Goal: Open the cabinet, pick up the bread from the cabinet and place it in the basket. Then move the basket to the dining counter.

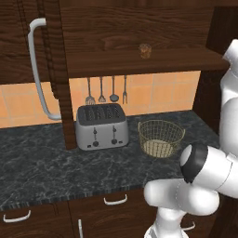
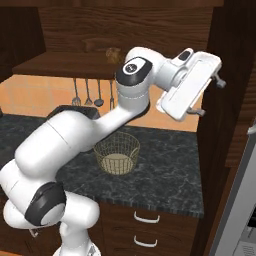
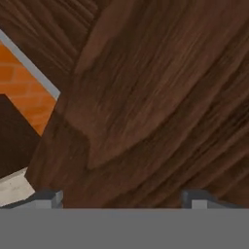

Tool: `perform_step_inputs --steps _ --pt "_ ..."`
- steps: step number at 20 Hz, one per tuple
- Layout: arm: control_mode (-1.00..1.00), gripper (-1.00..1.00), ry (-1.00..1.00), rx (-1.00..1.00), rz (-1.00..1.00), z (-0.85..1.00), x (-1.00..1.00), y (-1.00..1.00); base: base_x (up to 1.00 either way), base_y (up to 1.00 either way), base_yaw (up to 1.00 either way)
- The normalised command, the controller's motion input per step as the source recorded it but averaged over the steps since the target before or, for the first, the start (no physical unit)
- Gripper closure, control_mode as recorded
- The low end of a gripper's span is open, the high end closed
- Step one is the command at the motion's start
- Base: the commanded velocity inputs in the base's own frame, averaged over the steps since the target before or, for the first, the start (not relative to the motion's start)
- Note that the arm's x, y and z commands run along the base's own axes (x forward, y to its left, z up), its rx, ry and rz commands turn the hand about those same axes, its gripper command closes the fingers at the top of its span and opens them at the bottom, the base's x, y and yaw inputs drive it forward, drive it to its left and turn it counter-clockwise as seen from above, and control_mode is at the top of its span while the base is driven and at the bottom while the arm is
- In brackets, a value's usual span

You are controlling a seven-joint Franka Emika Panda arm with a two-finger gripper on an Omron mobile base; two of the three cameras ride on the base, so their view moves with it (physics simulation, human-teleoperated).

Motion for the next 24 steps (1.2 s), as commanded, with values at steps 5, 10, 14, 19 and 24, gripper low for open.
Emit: perform_step_inputs --steps 5,10,14,19,24 --pt "-1.0 -1.0 -0.06 0.0 0.0 -0.22 -0.15 0.87 0.0 0.0 0.0" --pt "-1.0 -1.0 -0.01 0.08 0.0 -0.68 0.0 1.0 0.0 0.0 0.0" --pt "-1.0 -1.0 -0.04 0.52 0.0 -0.96 0.0 1.0 0.0 0.0 0.0" --pt "-1.0 -1.0 -0.09 0.76 -0.04 -1.0 0.18 0.89 0.0 0.0 0.0" --pt "-1.0 -1.0 -0.08 0.82 -0.07 -0.95 0.41 0.8 0.0 0.0 0.0"
